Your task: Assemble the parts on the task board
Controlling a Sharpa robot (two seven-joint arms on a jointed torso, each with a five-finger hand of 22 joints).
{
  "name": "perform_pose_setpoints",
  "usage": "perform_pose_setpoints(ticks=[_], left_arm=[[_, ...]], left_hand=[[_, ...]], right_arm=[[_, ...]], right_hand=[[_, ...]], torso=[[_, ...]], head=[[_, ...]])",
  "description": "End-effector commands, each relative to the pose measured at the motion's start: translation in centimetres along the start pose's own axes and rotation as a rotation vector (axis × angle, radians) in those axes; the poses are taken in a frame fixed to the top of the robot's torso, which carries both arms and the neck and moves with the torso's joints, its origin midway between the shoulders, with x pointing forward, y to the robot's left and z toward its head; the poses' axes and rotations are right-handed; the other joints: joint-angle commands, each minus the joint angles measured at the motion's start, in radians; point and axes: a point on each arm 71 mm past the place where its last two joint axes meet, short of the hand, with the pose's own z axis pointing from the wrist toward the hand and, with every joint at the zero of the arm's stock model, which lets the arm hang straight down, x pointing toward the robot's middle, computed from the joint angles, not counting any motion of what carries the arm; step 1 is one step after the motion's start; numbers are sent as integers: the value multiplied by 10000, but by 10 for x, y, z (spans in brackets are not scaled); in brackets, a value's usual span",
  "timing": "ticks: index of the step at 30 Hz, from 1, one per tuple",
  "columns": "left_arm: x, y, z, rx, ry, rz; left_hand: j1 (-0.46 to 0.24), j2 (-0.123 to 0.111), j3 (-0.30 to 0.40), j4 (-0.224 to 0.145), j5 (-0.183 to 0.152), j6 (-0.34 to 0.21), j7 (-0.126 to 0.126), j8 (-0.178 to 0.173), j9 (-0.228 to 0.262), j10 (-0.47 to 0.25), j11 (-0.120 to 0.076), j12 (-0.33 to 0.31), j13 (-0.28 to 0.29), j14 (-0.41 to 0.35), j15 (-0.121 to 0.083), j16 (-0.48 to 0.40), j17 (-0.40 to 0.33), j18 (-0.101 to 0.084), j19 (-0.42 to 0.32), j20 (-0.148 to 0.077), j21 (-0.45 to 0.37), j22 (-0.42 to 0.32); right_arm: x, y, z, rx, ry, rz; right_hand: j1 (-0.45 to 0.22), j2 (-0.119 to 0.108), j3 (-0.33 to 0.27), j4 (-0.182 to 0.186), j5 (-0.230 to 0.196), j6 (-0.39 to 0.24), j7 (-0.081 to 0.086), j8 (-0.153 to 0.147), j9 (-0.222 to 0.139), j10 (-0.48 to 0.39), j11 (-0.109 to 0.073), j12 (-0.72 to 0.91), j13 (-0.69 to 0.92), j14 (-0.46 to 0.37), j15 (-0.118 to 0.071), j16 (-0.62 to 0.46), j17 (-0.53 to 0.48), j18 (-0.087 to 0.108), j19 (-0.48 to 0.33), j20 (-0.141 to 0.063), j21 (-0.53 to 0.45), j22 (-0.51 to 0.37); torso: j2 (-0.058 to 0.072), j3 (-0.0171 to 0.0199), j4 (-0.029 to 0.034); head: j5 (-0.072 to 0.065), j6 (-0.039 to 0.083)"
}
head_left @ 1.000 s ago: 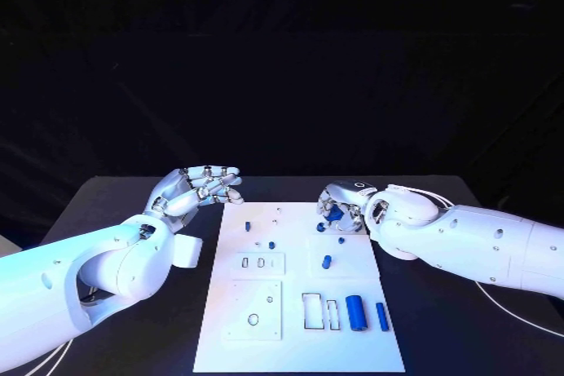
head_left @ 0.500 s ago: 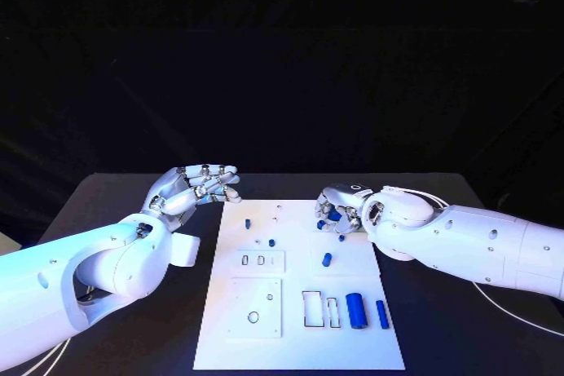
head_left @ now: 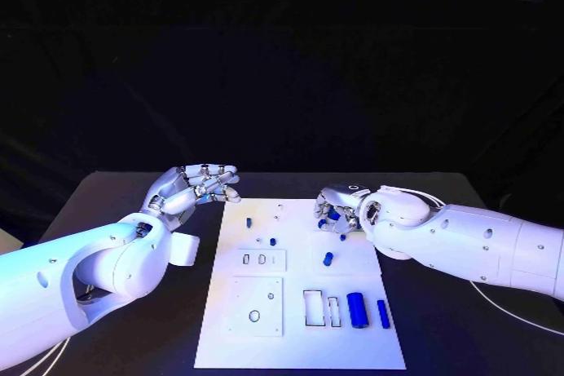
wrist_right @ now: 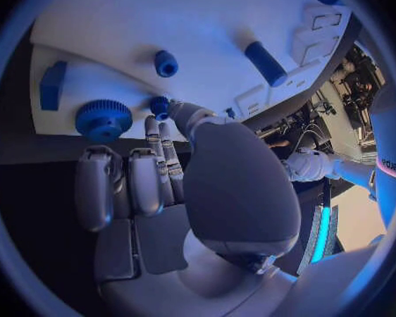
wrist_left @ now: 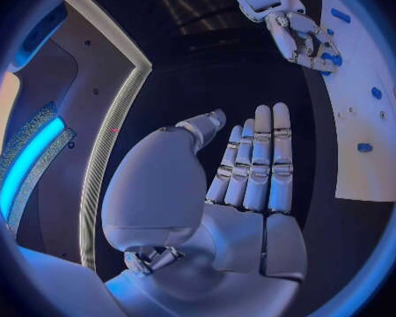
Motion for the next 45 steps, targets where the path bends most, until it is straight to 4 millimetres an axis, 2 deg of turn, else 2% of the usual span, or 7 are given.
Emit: perform_pose_setpoints(ticks=[1, 12, 14, 21, 29, 33, 45], left_arm=[[3, -1, 1, 77, 255, -85], [2, -3, 0, 80, 266, -83], [2, -3, 0, 79, 269, -85], [2, -3, 0, 77, 274, -87], [2, -2, 1, 70, 282, -90], [2, -2, 1, 71, 279, -88], [1, -2, 2, 92, 313, -105]], left_hand=[[-74, -7, 63, -3, -60, 31, -21, 31, 15, 56, 10, -62, 12, -76, 9, 62, 9, 76, -71, 12, 14, 8], [-68, 4, 81, -20, -63, 27, -20, 35, 19, 60, 10, -69, 13, -96, 8, 85, 44, 75, -96, 10, 58, 38], [-68, 4, 81, -20, -63, 27, -20, 35, 19, 60, 10, -69, 13, -96, 8, 85, 44, 75, -96, 10, 58, 38], [-68, 4, 81, -20, -63, 27, -20, 35, 19, 60, 10, -69, 13, -96, 8, 85, 44, 75, -96, 10, 58, 38], [-70, 21, 97, -30, -69, 28, -23, 43, 25, 66, 8, -74, 13, -109, 8, 111, 81, 75, -118, 8, 105, 70], [-70, 21, 97, -30, -69, 28, -23, 43, 25, 66, 8, -74, 13, -109, 8, 111, 81, 75, -118, 8, 105, 70], [-68, 29, 108, -41, -71, 28, -27, 48, 29, 70, 5, -79, 14, -117, 5, 129, 106, 75, -134, 6, 139, 93]], right_arm=[[3, -1, 1, 86, 270, -220], [2, -1, 0, 154, 136, -344], [1, 0, 0, 113, 3, -339], [-2, 4, -1, -34, -489, -254], [-9, 12, -2, 35, -1187, -47], [-13, 18, 3, 77, -1544, 32], [-22, 45, 28, -68, -2617, -27]], right_hand=[[42, 31, 69, 11, 47, 59, 22, 45, 16, 53, 22, 51, 6, 592, -17, 74, 24, -178, 85, 24, 79, 246], [215, 165, 442, -140, 68, 296, -48, 244, 214, 432, -74, 148, 77, 588, -84, 243, 113, -247, 218, -9, 400, 669], [335, 252, 617, -289, -112, 384, -78, 325, 301, 644, -130, 214, 147, 587, -132, 291, 134, -290, 307, -47, 566, 891], [316, 470, 835, -566, -271, 722, -213, 626, 609, 1085, -292, 352, 380, 547, -258, 272, 1, -511, 793, -156, 1308, 1880], [208, 592, 855, -637, -317, 821, -270, 765, 782, 1203, -357, 369, 485, 539, -308, 270, -43, -537, 850, -201, 1401, 2006], [181, 606, 861, -671, -277, 827, -275, 798, 834, 1216, -366, 359, 510, 536, -319, 266, -65, -537, 849, -213, 1404, 2010], [138, 609, 927, -859, 76, 744, -244, 858, 1010, 1232, -357, 301, 593, 529, -320, 265, -118, -542, 854, -225, 1425, 2041]], torso=[[5, -4, 23], [-4, -11, 40], [-3, -14, 45], [1, -17, 59], [-14, -32, 71], [0, -33, 73], [21, -48, 134]], head=[[-11, -27], [-17, -66], [-20, -71], [-32, -55], [-27, -6], [-23, 74], [-59, 95]])
